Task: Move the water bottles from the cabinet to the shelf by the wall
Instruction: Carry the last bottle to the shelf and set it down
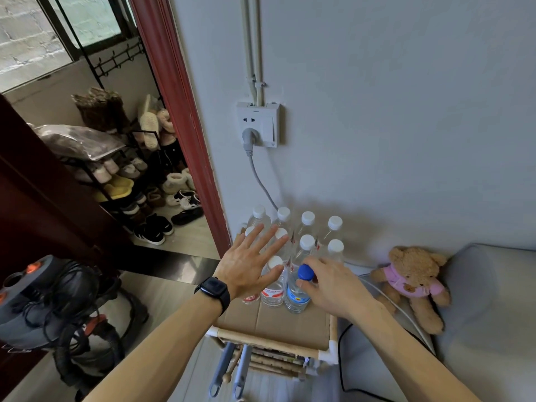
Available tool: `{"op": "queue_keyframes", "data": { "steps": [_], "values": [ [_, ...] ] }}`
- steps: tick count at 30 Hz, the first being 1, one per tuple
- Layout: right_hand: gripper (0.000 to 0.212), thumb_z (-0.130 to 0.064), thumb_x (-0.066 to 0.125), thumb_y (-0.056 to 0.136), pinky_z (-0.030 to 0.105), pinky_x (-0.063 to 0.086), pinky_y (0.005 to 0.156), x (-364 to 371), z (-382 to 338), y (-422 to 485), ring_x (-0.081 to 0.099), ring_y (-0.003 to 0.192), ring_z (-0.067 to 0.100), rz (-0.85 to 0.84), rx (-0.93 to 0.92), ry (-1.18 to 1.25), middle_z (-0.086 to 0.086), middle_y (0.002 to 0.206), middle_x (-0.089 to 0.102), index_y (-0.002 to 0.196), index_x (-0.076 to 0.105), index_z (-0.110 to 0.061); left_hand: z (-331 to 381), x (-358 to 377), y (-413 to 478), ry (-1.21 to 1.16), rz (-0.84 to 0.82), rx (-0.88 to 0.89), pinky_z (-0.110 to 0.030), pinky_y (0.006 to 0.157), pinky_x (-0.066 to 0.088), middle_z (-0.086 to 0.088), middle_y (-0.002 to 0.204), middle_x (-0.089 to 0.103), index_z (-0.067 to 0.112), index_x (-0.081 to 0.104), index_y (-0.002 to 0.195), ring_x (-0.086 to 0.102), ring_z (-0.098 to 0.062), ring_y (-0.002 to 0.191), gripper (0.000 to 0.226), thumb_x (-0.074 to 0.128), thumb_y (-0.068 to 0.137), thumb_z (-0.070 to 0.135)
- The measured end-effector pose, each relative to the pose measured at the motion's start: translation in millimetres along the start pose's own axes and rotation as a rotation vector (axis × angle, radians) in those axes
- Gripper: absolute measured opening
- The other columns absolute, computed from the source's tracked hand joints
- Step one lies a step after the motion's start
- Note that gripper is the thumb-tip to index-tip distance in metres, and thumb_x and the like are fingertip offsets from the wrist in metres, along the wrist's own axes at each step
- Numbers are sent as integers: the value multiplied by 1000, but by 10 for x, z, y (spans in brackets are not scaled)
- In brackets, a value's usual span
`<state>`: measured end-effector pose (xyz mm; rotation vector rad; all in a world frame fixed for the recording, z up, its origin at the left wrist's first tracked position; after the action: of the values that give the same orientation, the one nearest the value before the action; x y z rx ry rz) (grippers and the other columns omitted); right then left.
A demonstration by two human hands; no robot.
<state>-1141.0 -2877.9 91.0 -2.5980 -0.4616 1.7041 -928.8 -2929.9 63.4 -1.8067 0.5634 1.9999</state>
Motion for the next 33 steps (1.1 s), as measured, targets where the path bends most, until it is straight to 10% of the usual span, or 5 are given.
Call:
{"op": "queue_keyframes", "data": {
  "steps": [19, 33],
  "values": [
    [33, -53, 58, 91, 19, 38, 67, 184, 98, -137, 53, 81, 1, 95, 135, 272, -21, 88, 50, 117, 47, -37, 387, -129, 231, -69, -84, -101, -55, 120, -2, 11, 164, -9, 46, -4, 154, -13, -23, 151, 73, 13, 89, 77],
    [64, -57, 43, 94, 38, 46, 102, 386, 229, -209, 51, 129, 18, -68, 180, 294, -19, 146, 43, 151, 15, -47, 372, -37, 292, -22, -116, -61, -54, 120, -9, 16, 162, -12, 53, -10, 150, -19, -21, 149, 69, 2, 87, 79]
  ]
}}
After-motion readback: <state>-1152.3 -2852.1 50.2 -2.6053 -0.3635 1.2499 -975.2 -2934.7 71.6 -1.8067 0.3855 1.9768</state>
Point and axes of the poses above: each hand's wrist, its own y-axis towards the middle knuckle, its own x-axis out of the palm, z = x × y, the point moved 1 cm from there along y, towards the middle knuckle
